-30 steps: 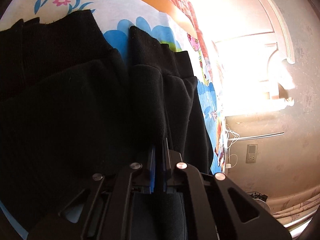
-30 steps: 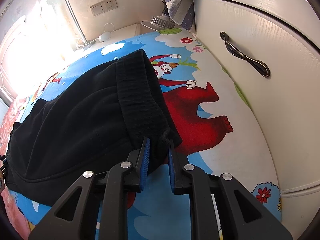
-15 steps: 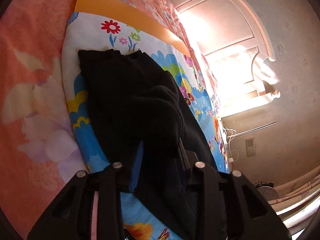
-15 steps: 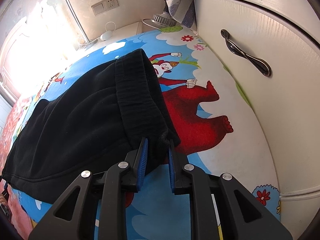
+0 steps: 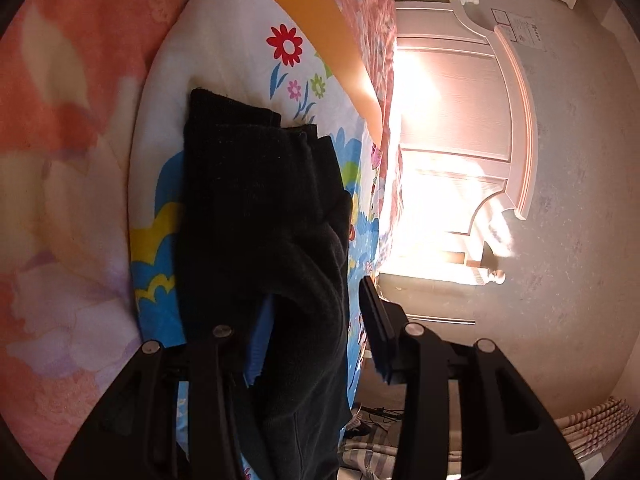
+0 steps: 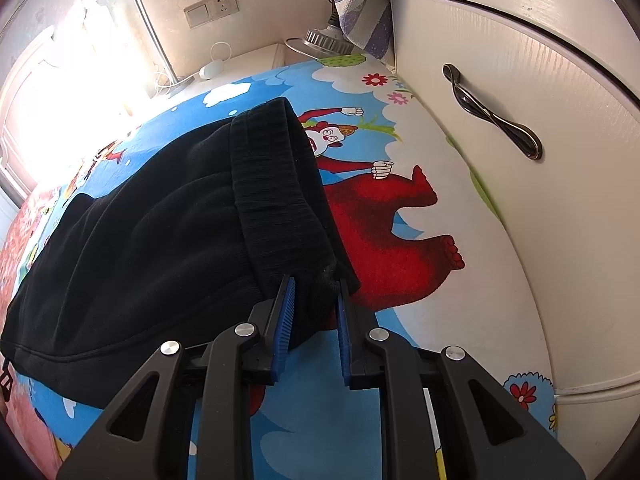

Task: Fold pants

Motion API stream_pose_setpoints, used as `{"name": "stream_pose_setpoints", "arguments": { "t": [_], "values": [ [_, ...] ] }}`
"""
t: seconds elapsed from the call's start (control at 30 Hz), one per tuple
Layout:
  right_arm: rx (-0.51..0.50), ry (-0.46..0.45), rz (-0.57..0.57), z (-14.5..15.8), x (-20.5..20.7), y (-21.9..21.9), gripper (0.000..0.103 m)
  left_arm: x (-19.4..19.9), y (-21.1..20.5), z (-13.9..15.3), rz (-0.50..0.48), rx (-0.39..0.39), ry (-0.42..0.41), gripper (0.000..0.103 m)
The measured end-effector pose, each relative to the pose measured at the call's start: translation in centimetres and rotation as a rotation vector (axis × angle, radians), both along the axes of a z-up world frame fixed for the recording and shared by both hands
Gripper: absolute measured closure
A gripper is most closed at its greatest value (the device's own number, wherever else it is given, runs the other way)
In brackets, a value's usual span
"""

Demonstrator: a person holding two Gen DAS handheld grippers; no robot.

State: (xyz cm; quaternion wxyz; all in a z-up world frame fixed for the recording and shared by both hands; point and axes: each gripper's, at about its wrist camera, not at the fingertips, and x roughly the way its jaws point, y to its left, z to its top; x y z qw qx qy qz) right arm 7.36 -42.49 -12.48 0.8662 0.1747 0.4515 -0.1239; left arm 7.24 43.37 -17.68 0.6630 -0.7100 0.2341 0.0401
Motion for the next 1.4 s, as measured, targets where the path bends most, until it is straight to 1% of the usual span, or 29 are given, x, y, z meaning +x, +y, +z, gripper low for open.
{"name": "stream_pose_setpoints", "arguments": {
  "t": [0.07, 0.1, 0.13, 0.17, 0.2, 0.23, 0.27, 0.3, 0.33, 0.4, 0.43, 0.47, 0.5, 0.57, 0.63, 0.67, 0.77, 0.83, 0.9, 0.93, 1.03, 1.13, 1.17, 1.2, 1.23, 1.27, 1.3, 1.37, 1.4],
  "values": [
    [-0.001, 0.001, 0.002, 0.0, 0.0, 0.0, 0.089, 0.6, -0.1, -0.1, -0.009, -0.022, 0.024, 0.06],
    [0.001, 0.0, 0.0, 0.0, 0.0, 0.0, 0.089, 0.6, -0.2, 0.1, -0.008, -0.012, 0.034, 0.063],
    [0.001, 0.0, -0.001, 0.0, 0.0, 0.0, 0.089, 0.7, -0.2, 0.4, 0.003, 0.02, 0.07, 0.071],
    [0.001, 0.0, -0.002, 0.0, 0.0, 0.0, 0.089, 1.1, -0.2, 0.8, -0.008, 0.083, 0.129, 0.095],
    [-0.001, 0.001, 0.001, 0.0, 0.0, 0.0, 0.089, 1.8, -0.4, 1.9, -0.043, 0.19, 0.176, 0.096],
    [-0.004, 0.005, 0.004, 0.1, 0.1, 0.0, 0.089, 2.4, -0.8, 3.8, -0.073, 0.333, 0.205, 0.096],
    [-0.002, 0.006, 0.005, 0.0, 0.0, 0.0, 0.089, 2.4, -1.6, 6.0, -0.09, 0.468, 0.21, 0.097],
    [0.0, 0.008, 0.008, 0.0, -0.1, -0.1, 0.089, 2.1, -2.3, 7.8, -0.094, 0.555, 0.183, 0.097],
    [0.005, 0.006, 0.008, -0.1, -0.1, -0.2, 0.089, 1.5, -2.8, 9.0, -0.09, 0.598, 0.17, 0.097],
    [0.018, 0.0, 0.004, -0.2, -0.1, -0.3, 0.089, 1.0, -2.7, 8.4, -0.077, 0.63, 0.229, 0.097],
    [0.017, 0.002, 0.005, -0.1, -0.1, -0.3, 0.089, 1.2, -2.2, 6.6, -0.098, 0.621, 0.272, 0.097],
    [0.012, 0.006, 0.011, -0.1, 0.0, -0.3, 0.089, 1.5, -1.6, 4.1, -0.125, 0.581, 0.306, 0.097],
    [0.006, 0.011, 0.02, 0.0, 0.2, -0.3, 0.089, 0.9, -1.1, 2.3, -0.132, 0.531, 0.29, 0.097],
    [-0.006, 0.02, 0.034, 0.3, 0.3, -0.2, 0.089, 0.1, -1.0, 2.6, -0.137, 0.541, 0.236, 0.093],
    [-0.009, 0.026, 0.037, 0.3, 0.5, -0.2, 0.089, 0.0, -0.7, 2.8, -0.149, 0.497, 0.188, 0.081],
    [-0.016, 0.028, 0.038, 0.3, 0.6, -0.2, 0.089, 0.0, -0.4, 2.6, -0.151, 0.455, 0.168, 0.073],
    [-0.027, 0.032, 0.036, 0.3, 0.6, 0.0, 0.089, 0.2, 0.7, 2.1, -0.128, 0.344, 0.133, 0.073],
    [-0.028, 0.03, 0.036, 0.3, 0.4, -0.1, 0.089, -0.3, 1.2, 1.2, -0.078, 0.213, 0.113, 0.071],
    [-0.024, 0.028, 0.034, 0.2, 0.3, -0.2, 0.089, -1.1, 1.3, 0.1, -0.027, 0.077, 0.083, 0.053],
    [-0.025, 0.029, 0.035, 0.2, 0.3, -0.2, 0.089, -1.4, 1.3, -0.2, -0.011, 0.045, 0.081, 0.053],
    [-0.039, 0.038, 0.041, 0.3, 0.5, 0.0, 0.089, -1.5, 1.2, 0.4, 0.012, 0.068, 0.102, 0.054],
    [-0.034, 0.032, 0.039, 0.2, 0.4, 0.0, 0.089, -0.8, 1.0, 0.4, 0.001, 0.103, 0.151, 0.063],
    [-0.034, 0.031, 0.038, 0.2, 0.4, 0.0, 0.089, -0.5, 0.9, 0.4, -0.006, 0.119, 0.179, 0.071],
    [-0.035, 0.03, 0.037, 0.2, 0.4, 0.0, 0.089, 0.0, 0.9, 0.4, -0.018, 0.149, 0.212, 0.084],
    [-0.037, 0.031, 0.037, 0.2, 0.4, 0.0, 0.088, 0.4, 0.8, 0.5, -0.031, 0.188, 0.245, 0.09],
    [-0.04, 0.032, 0.039, 0.2, 0.4, 0.0, 0.088, 0.9, 0.3, 1.3, -0.056, 0.26, 0.279, 0.096],
    [-0.041, 0.034, 0.04, 0.2, 0.4, 0.0, 0.088, 1.3, -0.8, 3.4, -0.094, 0.417, 0.299, 0.098],
    [-0.036, 0.037, 0.04, 0.2, 0.4, 0.0, 0.088, 1.9, -5.7, 10.1, -0.16, 0.889, 0.257, 0.098],
    [-0.039, 0.04, 0.04, 0.2, 0.5, 0.0, 0.088, 1.8, -8.1, 12.1, -0.171, 1.095, 0.266, 0.098]
  ]
}}
